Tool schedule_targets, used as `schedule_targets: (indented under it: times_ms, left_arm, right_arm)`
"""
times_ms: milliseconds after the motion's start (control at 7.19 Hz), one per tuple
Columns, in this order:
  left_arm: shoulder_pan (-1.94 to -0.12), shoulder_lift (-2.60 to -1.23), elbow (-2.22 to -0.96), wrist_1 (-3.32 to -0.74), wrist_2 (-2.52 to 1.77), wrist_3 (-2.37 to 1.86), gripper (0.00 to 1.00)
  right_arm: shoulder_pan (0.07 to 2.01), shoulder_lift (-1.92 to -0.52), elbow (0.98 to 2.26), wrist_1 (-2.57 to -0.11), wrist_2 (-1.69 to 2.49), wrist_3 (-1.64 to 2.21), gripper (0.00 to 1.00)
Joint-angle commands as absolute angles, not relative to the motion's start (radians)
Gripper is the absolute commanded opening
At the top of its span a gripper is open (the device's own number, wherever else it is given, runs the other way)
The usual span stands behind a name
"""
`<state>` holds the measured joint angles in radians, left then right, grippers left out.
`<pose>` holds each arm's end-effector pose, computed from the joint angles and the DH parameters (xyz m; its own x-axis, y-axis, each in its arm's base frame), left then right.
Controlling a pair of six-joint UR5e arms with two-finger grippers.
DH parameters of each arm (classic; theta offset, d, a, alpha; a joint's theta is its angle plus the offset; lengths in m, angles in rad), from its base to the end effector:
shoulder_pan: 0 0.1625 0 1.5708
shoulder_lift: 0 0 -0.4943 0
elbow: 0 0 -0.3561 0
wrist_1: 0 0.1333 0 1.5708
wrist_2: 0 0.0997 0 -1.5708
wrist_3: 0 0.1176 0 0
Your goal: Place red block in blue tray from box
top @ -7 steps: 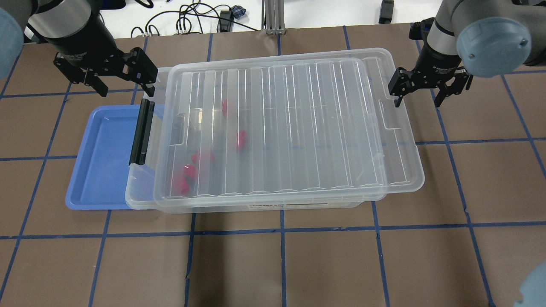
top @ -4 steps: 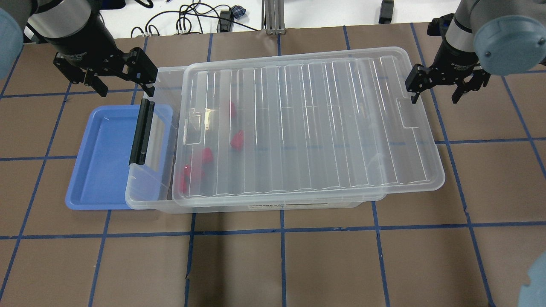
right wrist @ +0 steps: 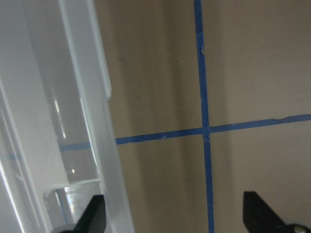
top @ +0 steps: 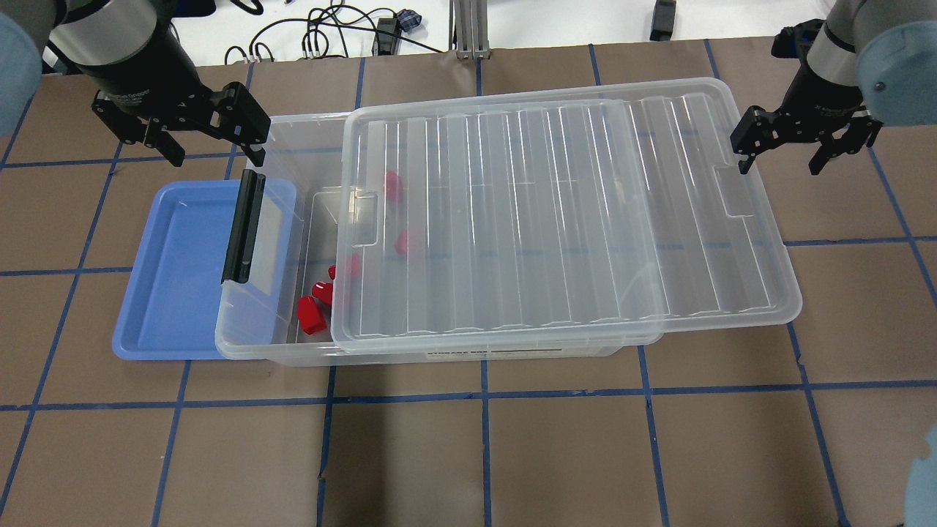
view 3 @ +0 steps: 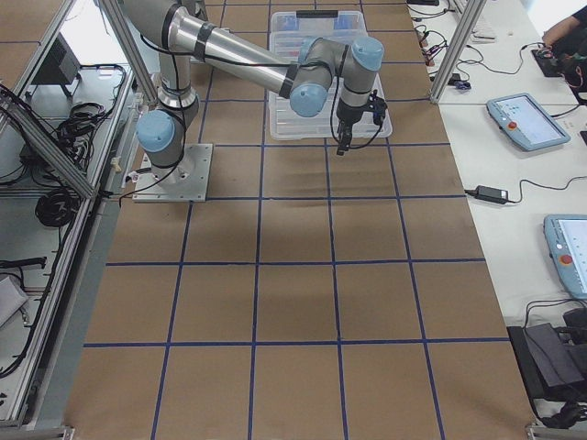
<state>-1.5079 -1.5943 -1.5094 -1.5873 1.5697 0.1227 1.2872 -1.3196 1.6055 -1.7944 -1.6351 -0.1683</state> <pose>-0.1036 -0.4771 0.5547 -0.9982 0.0598 -0.0015 0.0598 0.9980 -0.0214 -0.0351 -0.5697 0.4175 -0.9924 0.1110 0.0528 0.1147 0.9908 0.0721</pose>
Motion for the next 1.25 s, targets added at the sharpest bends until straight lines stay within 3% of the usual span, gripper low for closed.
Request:
schedule_targets:
  times_ms: [0,1113]
  left_arm:
    - [-1.508,-1.597,-1.509,-1.586,1.569,0.123,1.0]
    - [-1.514,-1.605,-1.514,-1.591,1.568,0.138,1.0]
  right_arm:
    - [1.247,-1.319,1.605,-1.815,-1.643,-0.213,1.0]
    - [1.216,-1.318,1.606,-1.848,-1.664,-0.241,1.0]
